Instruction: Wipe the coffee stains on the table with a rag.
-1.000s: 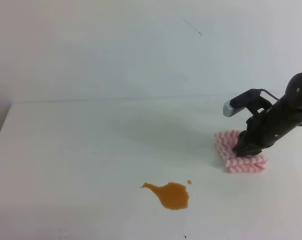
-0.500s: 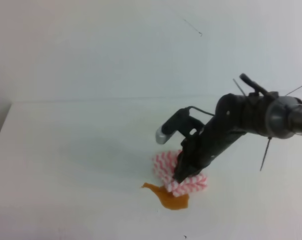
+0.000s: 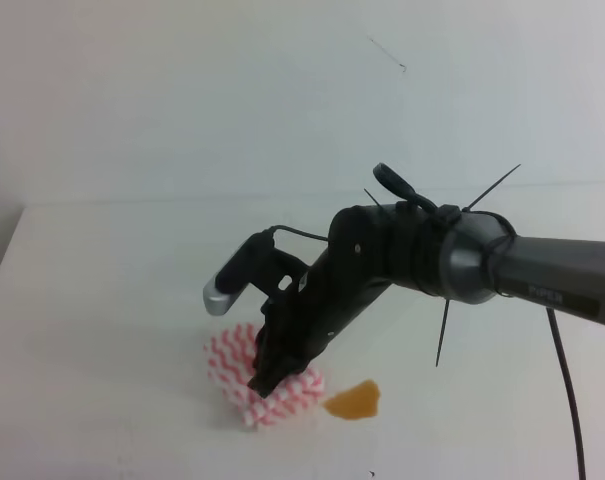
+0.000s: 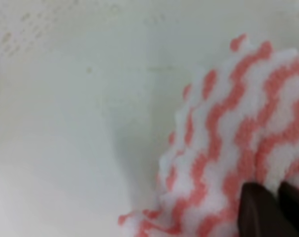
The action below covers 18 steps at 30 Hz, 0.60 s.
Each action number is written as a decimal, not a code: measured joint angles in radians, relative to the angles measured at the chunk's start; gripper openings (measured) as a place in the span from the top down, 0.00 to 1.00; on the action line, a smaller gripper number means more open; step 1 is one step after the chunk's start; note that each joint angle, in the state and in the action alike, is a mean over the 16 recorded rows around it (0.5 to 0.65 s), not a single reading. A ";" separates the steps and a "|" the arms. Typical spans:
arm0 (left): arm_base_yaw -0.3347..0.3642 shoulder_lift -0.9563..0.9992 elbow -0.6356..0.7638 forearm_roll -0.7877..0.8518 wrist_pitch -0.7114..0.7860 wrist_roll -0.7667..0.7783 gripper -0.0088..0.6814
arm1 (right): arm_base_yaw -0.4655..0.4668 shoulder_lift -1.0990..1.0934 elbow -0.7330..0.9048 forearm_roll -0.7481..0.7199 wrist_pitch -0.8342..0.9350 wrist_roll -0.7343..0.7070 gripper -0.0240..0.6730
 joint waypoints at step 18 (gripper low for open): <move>0.000 -0.002 0.000 0.000 0.000 0.000 0.99 | -0.024 0.002 0.064 -0.380 0.214 0.355 0.93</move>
